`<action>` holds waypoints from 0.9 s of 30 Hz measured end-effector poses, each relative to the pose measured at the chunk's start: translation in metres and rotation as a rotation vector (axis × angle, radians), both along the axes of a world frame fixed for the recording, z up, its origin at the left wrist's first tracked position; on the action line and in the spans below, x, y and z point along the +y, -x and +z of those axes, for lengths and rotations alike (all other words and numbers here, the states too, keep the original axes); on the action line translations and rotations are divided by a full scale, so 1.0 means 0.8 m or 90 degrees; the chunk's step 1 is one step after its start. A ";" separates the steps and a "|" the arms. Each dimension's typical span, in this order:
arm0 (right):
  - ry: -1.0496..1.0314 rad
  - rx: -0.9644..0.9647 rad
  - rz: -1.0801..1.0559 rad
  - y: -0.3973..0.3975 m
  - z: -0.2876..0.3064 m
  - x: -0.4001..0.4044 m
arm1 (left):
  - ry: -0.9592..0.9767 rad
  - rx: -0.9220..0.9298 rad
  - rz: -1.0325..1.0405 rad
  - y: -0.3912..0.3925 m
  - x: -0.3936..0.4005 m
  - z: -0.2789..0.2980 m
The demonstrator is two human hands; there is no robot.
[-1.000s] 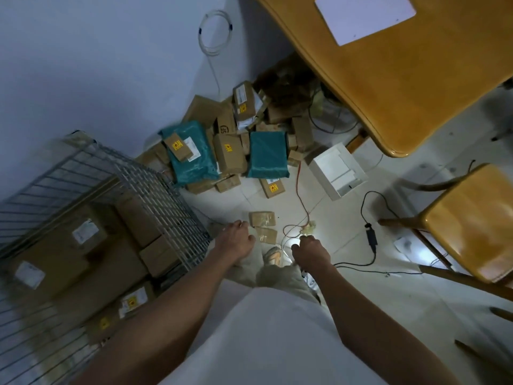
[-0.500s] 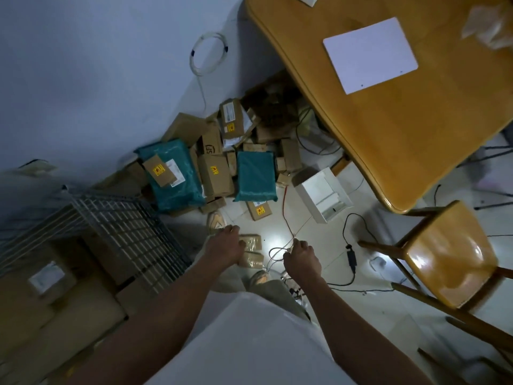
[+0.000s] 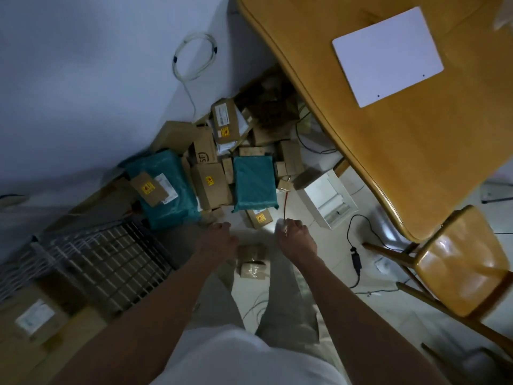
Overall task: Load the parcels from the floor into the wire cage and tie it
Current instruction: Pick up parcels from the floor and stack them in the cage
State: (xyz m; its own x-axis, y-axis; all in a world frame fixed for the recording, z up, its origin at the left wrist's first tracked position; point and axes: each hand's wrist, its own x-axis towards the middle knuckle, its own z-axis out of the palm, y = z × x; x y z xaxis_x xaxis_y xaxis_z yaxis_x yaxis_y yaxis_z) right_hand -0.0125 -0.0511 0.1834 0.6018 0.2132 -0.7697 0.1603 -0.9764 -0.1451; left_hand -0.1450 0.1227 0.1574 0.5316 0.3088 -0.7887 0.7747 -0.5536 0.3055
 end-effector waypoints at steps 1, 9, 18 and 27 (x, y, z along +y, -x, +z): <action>0.007 0.002 0.012 -0.011 -0.009 -0.003 | 0.000 0.007 0.000 -0.008 0.003 -0.008; 0.129 0.065 0.089 -0.143 -0.173 -0.025 | 0.004 -0.034 0.029 -0.095 0.024 -0.134; 0.057 -0.094 -0.052 -0.318 -0.527 0.003 | -0.097 -0.032 0.004 -0.186 0.041 -0.477; 0.013 -0.139 -0.171 -0.408 -0.727 0.042 | -0.149 -0.107 -0.035 -0.202 0.040 -0.666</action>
